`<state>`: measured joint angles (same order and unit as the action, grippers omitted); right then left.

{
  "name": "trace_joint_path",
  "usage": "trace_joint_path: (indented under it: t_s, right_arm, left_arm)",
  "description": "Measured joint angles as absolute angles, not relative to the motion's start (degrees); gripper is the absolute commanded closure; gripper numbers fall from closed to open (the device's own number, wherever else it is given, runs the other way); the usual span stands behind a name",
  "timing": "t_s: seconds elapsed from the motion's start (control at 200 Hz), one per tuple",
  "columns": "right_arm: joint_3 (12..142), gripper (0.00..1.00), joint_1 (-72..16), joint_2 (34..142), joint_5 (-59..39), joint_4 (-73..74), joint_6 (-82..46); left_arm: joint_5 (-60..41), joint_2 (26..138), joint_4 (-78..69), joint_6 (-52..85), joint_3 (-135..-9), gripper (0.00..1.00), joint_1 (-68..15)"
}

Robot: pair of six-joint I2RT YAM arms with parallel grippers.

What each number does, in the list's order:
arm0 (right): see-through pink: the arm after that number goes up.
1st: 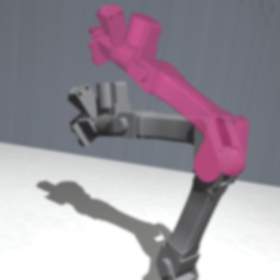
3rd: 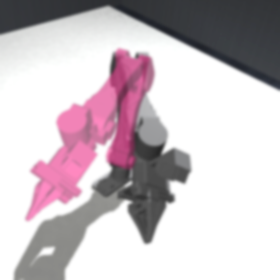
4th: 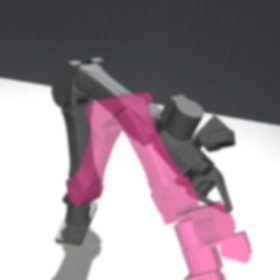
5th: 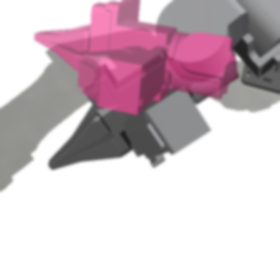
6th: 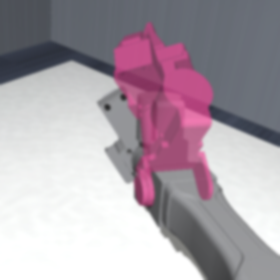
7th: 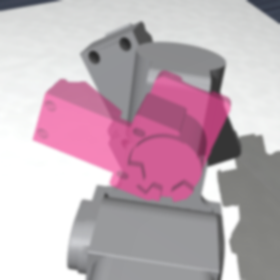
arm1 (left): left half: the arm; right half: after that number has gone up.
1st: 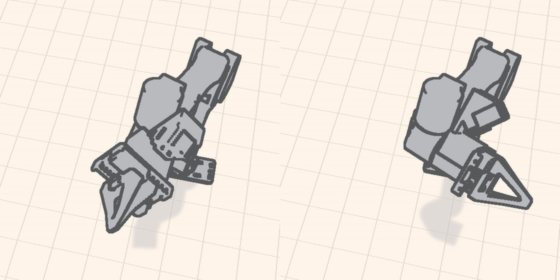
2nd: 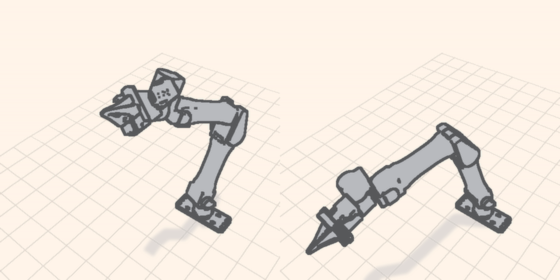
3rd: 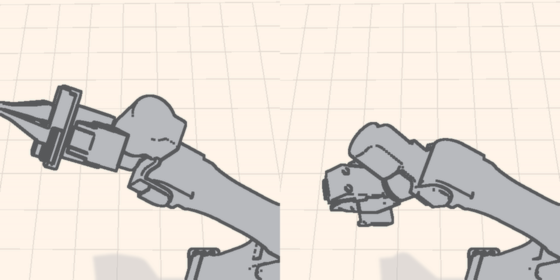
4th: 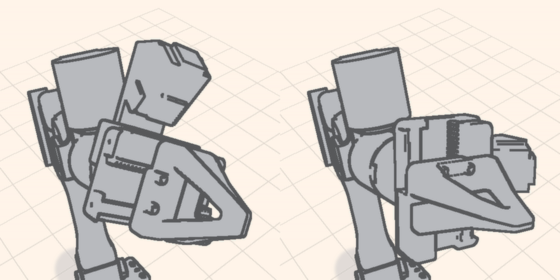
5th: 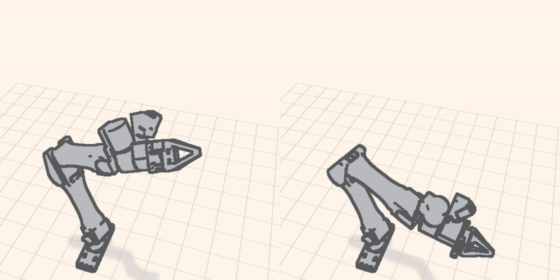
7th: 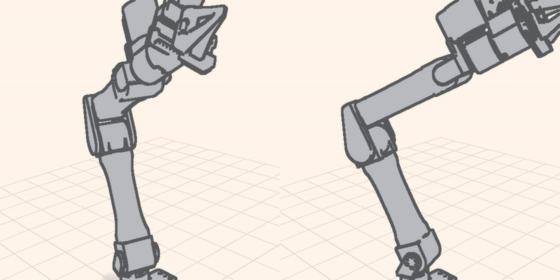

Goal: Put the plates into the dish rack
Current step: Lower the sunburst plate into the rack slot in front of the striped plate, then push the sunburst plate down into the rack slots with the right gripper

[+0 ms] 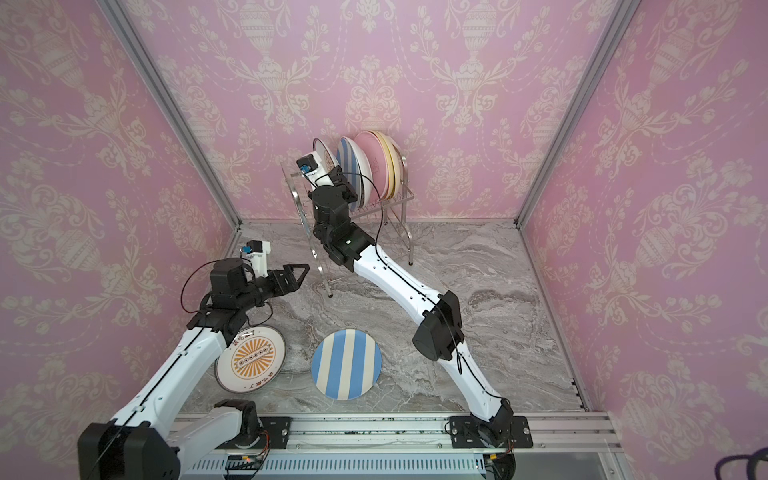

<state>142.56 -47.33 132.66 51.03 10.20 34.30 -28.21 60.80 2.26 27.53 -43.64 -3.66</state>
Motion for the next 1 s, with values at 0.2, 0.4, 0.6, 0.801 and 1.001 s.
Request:
trace_joint_path:
  t_s: [0.2,0.4,0.6,0.801,1.001]
  right_arm:
    - [142.56,1.00,-47.24,132.66,51.00,10.22,34.30]
    - [143.00,1.00,-47.22,132.68,51.11,12.67,35.57]
    - [146.80,1.00,-46.48,132.99,51.29,14.35,36.36]
    - [147.33,1.00,-45.80,133.05,50.85,16.01,37.10]
    - [147.33,1.00,-45.71,133.97,50.78,16.03,37.08]
  left_arm:
    - [-28.21,60.80,2.26,27.53,-43.64,0.01,-3.66]
    - [-28.21,60.80,2.35,27.51,-43.64,0.01,-3.66]
    - [-28.21,60.80,2.39,27.51,-43.64,0.01,-3.64]
    - [-28.21,60.80,2.42,27.51,-43.64,0.01,-3.66]
    - [-28.21,60.69,2.48,27.49,-43.48,0.01,-3.66]
